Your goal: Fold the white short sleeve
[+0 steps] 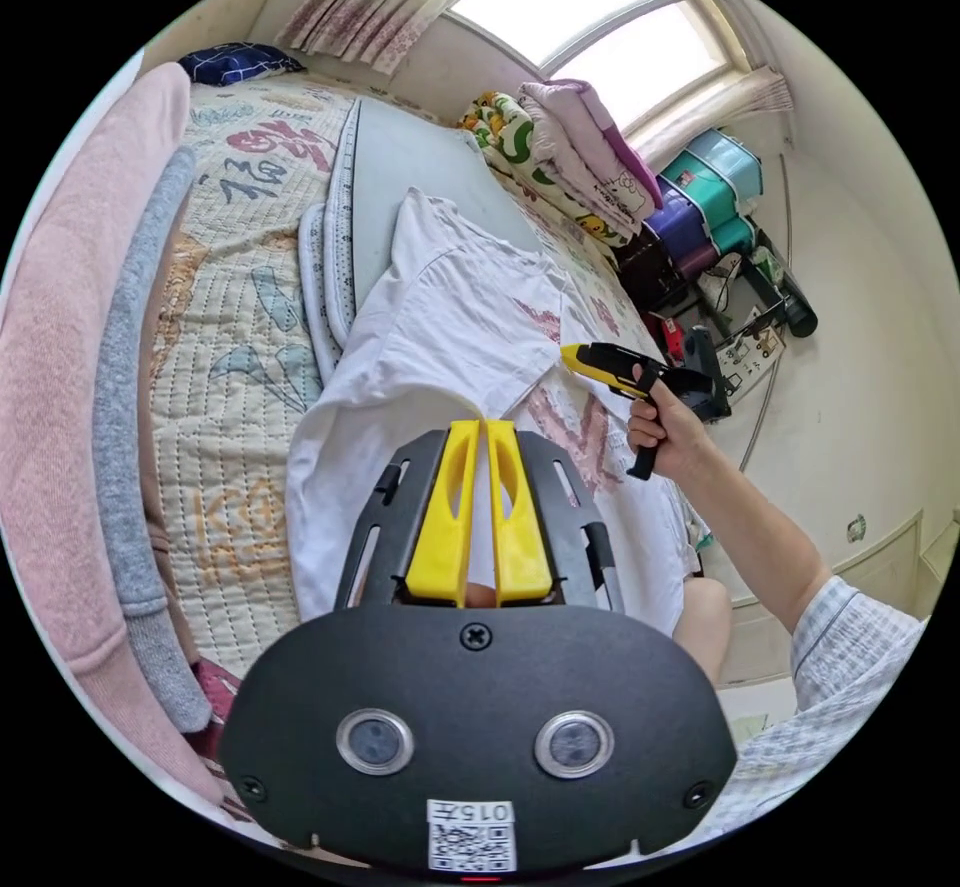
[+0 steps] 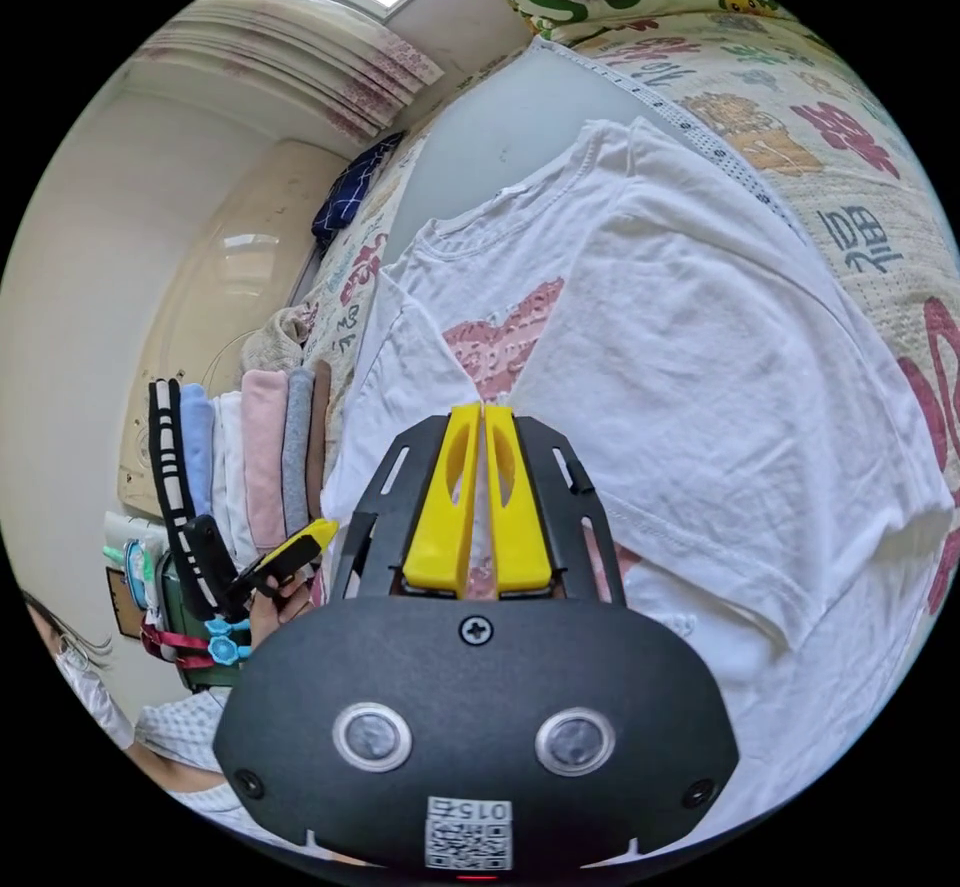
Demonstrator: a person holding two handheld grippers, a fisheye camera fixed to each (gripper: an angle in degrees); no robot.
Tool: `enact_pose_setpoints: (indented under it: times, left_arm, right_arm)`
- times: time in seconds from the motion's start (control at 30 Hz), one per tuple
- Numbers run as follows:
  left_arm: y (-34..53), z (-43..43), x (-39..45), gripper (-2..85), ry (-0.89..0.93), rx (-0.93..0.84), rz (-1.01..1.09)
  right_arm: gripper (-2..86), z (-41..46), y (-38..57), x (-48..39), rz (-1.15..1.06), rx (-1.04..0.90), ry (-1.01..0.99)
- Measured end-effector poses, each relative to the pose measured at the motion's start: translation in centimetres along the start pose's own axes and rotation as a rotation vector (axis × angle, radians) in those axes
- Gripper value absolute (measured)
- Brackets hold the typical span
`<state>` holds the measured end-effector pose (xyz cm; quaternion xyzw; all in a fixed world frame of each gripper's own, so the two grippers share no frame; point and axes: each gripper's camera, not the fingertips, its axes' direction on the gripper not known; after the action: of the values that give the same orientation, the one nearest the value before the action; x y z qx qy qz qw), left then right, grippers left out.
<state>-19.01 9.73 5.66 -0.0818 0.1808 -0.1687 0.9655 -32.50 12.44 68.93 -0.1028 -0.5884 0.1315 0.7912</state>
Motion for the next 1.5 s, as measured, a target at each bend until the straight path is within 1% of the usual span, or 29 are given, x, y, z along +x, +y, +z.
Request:
enact_pose_setpoints:
  times: [0.07, 0.13, 0.17, 0.2, 0.23, 0.27, 0.3, 0.33, 0.4, 0.47, 0.6, 0.63, 0.7, 0.73, 0.83, 0.93, 1.0, 1.17, 1.5]
  left_arm:
    - [0.0, -0.2, 0.1, -0.3, -0.014, -0.015, 0.008]
    - [0.2, -0.6, 0.2, -0.3, -0.001, -0.021, 0.039]
    - [0.4, -1.1, 0.3, -0.3, 0.000, -0.008, 0.059]
    - [0.6, -1.9, 0.6, -0.4, -0.019, 0.020, 0.071]
    - [0.8, -2.3, 0.8, -0.5, -0.030, 0.040, 0.079]
    - [1.0, -3.1, 1.2, -0.6, -0.054, 0.082, 0.095]
    - [1.3, -3.6, 1.7, -0.7, -0.066, 0.119, 0.103]
    - [1.4, -3.7, 2.0, -0.7, -0.073, 0.130, 0.105]
    - [1.5, -3.3, 2.5, -0.8, -0.107, 0.138, 0.086]
    - [1.7, -2.9, 2.5, -0.8, -0.101, 0.137, 0.039]
    - [2.5, -2.5, 2.0, -0.9, -0.060, 0.167, -0.082]
    - [2.6, -2.6, 2.1, -0.9, -0.064, 0.176, -0.091]
    - [2.8, -2.7, 2.4, -0.9, -0.109, 0.198, -0.102]
    - [2.9, -2.7, 2.2, -0.9, -0.126, 0.208, -0.125]
    - [2.9, -2.2, 0.6, -0.9, -0.091, 0.197, -0.206]
    - [2.8, -1.4, -1.2, -0.9, -0.084, 0.177, -0.291]
    - [2.9, -1.0, -2.2, -0.9, -0.096, 0.185, -0.332]
    - [3.3, -0.6, -4.1, -0.9, -0.013, 0.196, -0.414]
    - [3.4, -0.3, -4.3, -0.9, -0.006, 0.201, -0.407]
  right_arm:
    - [0.5, 1.1, 1.5, -0.2, -0.014, 0.011, 0.027]
    - [1.3, 2.3, 3.0, -1.0, -0.044, -0.002, 0.112]
    - [2.2, 3.1, 4.1, -2.2, -0.101, -0.017, 0.193]
    - [4.0, 4.0, 5.6, -4.0, -0.176, -0.023, 0.307]
    - [4.9, 4.6, 6.4, -5.1, -0.208, -0.023, 0.373]
    - [4.7, 6.2, 8.3, -7.2, -0.247, -0.010, 0.523]
    - [3.5, 8.5, 10.3, -9.4, -0.292, -0.023, 0.688]
    - [2.4, 10.0, 11.3, -10.5, -0.314, -0.039, 0.770]
    - [0.3, 16.8, 15.9, -13.5, -0.374, -0.110, 1.070]
    - [-0.3, 21.2, 19.6, -14.9, -0.402, -0.091, 1.187]
    - [-0.9, 28.8, 26.2, -16.2, -0.442, -0.095, 1.239]
    - [-0.9, 29.6, 26.9, -16.2, -0.442, -0.094, 1.259]
    - [-1.0, 32.9, 29.0, -15.6, -0.405, -0.071, 1.377]
    - [-1.0, 33.4, 29.4, -15.3, -0.387, -0.066, 1.396]
    - [-1.0, 36.4, 31.0, -13.3, -0.366, -0.109, 1.452]
    - [-0.8, 39.6, 32.6, -10.4, -0.348, -0.218, 1.464]
    - [-0.9, 41.3, 34.1, -8.5, -0.334, -0.212, 1.536]
    - [-0.6, 43.8, 36.6, -4.9, -0.361, -0.276, 1.588]
    - [-0.5, 44.2, 41.7, 2.5, -0.353, -0.271, 1.597]
